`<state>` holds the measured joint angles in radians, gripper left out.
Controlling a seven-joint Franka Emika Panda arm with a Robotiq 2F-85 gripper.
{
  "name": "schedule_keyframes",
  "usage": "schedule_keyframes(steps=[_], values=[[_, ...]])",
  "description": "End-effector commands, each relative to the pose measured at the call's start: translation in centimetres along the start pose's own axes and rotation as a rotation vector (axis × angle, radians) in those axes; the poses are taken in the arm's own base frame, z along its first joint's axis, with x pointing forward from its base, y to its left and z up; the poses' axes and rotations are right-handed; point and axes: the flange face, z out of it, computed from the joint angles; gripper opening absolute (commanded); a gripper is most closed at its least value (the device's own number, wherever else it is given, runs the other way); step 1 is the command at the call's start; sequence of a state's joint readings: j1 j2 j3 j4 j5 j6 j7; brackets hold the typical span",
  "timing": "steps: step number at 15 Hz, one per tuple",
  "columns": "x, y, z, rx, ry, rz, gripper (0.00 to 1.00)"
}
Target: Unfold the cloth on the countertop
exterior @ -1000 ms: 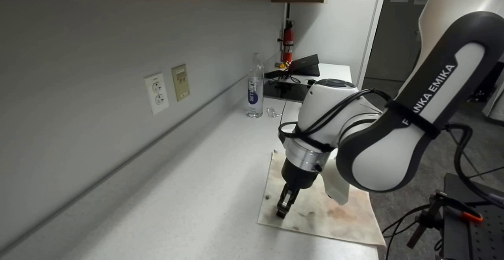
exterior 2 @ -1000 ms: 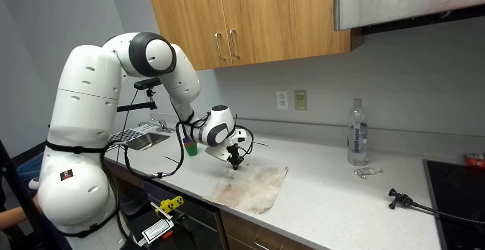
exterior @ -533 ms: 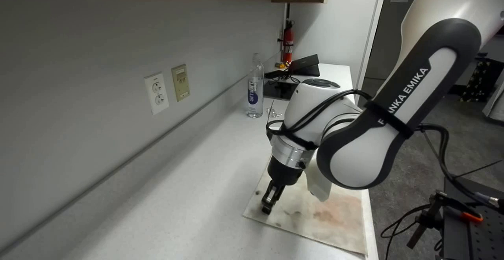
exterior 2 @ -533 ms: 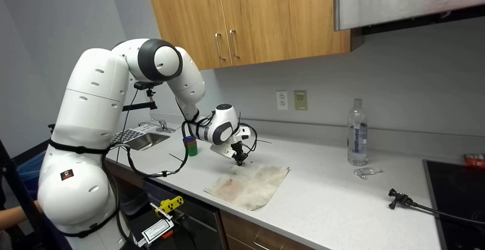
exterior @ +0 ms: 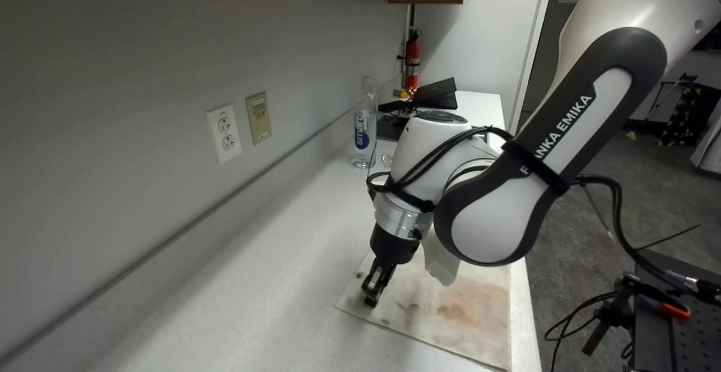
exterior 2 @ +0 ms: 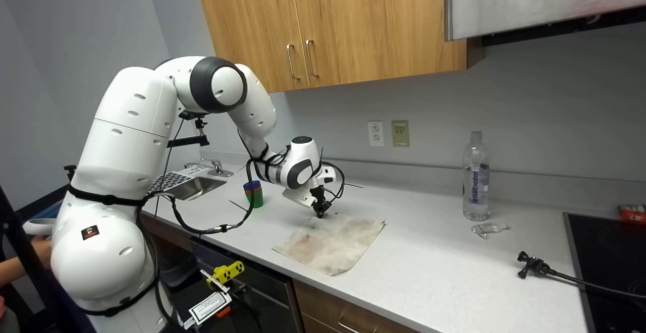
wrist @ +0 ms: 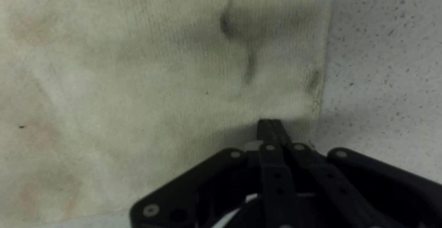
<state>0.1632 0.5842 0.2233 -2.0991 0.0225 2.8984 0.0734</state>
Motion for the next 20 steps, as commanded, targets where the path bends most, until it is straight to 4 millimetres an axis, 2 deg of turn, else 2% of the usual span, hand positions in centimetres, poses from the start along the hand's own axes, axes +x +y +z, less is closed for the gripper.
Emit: schedule_keyframes(steps=[1,9,13,20], values=[[-0.5,-1.1,-1.0,0.01,-0.076,-0.026,0.0],[-0.4,-1.9,-5.7,-0.051,-0.018,-0.083,0.0],[-2.4,-2.2,-8.7,-0.043,-0.002,-0.081,0.0],[-7.3,-2.3,-13.4,-0.064,0.057,-0.084,0.0]])
